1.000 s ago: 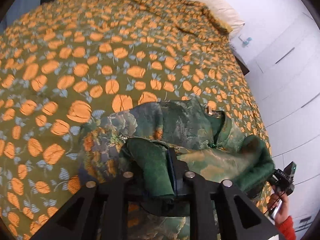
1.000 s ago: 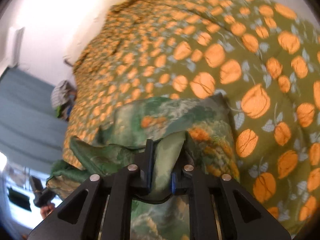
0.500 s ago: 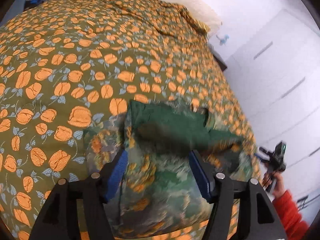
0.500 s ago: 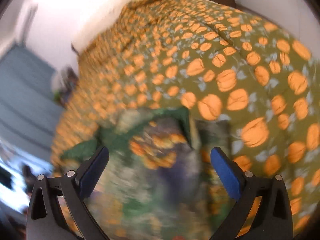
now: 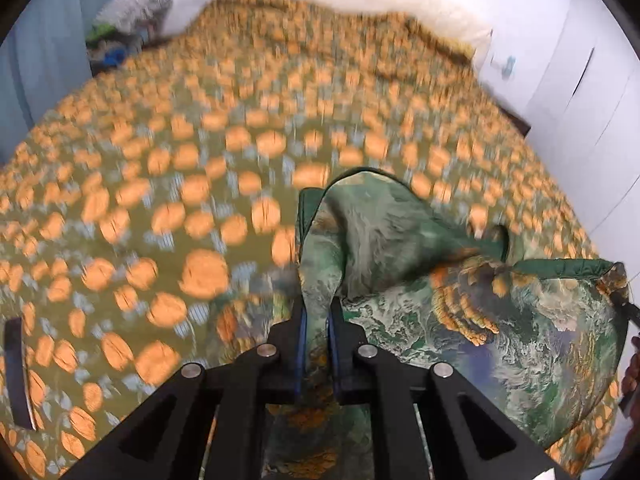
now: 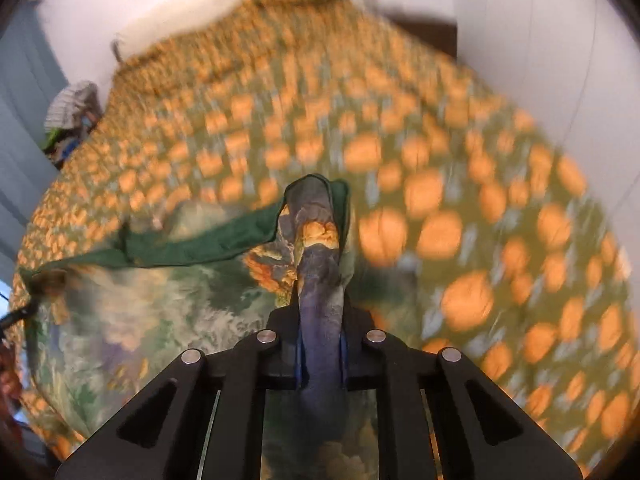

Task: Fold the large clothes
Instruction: 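Fold the hem over toward the collar with both grippers and release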

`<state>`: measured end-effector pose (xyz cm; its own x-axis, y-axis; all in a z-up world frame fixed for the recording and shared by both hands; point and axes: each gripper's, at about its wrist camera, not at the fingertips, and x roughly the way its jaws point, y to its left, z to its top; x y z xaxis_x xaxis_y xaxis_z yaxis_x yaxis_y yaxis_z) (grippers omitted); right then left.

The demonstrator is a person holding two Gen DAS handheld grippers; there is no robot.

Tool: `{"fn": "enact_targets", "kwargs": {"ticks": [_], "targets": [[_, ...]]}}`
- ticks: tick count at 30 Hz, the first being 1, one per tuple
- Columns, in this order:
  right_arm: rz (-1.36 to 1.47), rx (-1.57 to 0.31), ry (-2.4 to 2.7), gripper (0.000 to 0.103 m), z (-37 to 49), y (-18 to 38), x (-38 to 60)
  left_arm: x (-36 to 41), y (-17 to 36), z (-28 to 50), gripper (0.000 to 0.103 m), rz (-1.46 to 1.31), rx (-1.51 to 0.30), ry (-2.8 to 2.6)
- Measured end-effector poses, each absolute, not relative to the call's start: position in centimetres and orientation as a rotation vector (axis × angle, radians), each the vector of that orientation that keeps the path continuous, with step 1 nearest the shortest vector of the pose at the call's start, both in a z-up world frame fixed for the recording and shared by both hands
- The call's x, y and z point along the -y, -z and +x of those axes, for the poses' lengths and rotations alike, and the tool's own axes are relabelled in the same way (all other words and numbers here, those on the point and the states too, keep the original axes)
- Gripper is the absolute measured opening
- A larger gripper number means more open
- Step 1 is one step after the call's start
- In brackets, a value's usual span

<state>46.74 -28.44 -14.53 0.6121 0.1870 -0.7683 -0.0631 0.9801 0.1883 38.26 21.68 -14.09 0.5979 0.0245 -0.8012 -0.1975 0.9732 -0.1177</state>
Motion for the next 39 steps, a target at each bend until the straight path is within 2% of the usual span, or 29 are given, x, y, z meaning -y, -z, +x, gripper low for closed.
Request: {"fn": "enact_targets", "kwargs": {"ticks": [4,10,13,18,19,21,23,24,30,35,39], "targets": [[0.058,-0.806,-0.139,0.012,47.4,12.9,26.9,-20.2,14.8,39.2,0.01,-0.072,-0.833,-0.232],[0.078,-0.969,-0.085,0.015,50.8,20.9,26.7,-21.9,22.2,40.5,0.012,-0.108,-0.924,-0.251],[0.089,-1.0,-0.094,0.019,51.0,24.0,26.9,-21.8,23.4,40.3,0.014,-0.103,-0.915,-0.239],[0.157,-0.989,-0.101,0.021,51.4,24.8,28.1,-22.4,23.4,40.0,0.02,-0.138,-0.911,-0.214],[0.16,-0.988,-0.104,0.027,51.6,24.6,28.2,-22.6,23.1,39.8,0.022,-0.152,-0.911,-0.207],[0.156,-0.973,-0.088,0.045,51.5,23.9,28.4,-22.9,22.4,39.8,0.029,-0.173,-0.916,-0.208],[0.169,-0.946,-0.085,0.094,50.6,22.4,28.8,-22.9,20.9,39.2,0.038,-0.181,-0.908,-0.21],[0.173,-0.927,-0.092,0.099,50.1,21.7,28.8,-22.8,20.0,38.7,0.042,-0.183,-0.894,-0.206],[0.07,-0.821,-0.19,0.098,45.4,16.6,27.7,-21.0,15.8,35.4,0.062,-0.171,-0.812,-0.141],[0.001,-0.83,-0.329,0.098,39.9,15.7,25.3,-21.2,19.2,34.6,0.063,-0.121,-0.926,-0.191],[-0.042,-0.977,-0.273,0.097,38.7,20.5,25.4,-21.0,18.6,33.1,0.063,-0.116,-0.906,-0.218]]}}
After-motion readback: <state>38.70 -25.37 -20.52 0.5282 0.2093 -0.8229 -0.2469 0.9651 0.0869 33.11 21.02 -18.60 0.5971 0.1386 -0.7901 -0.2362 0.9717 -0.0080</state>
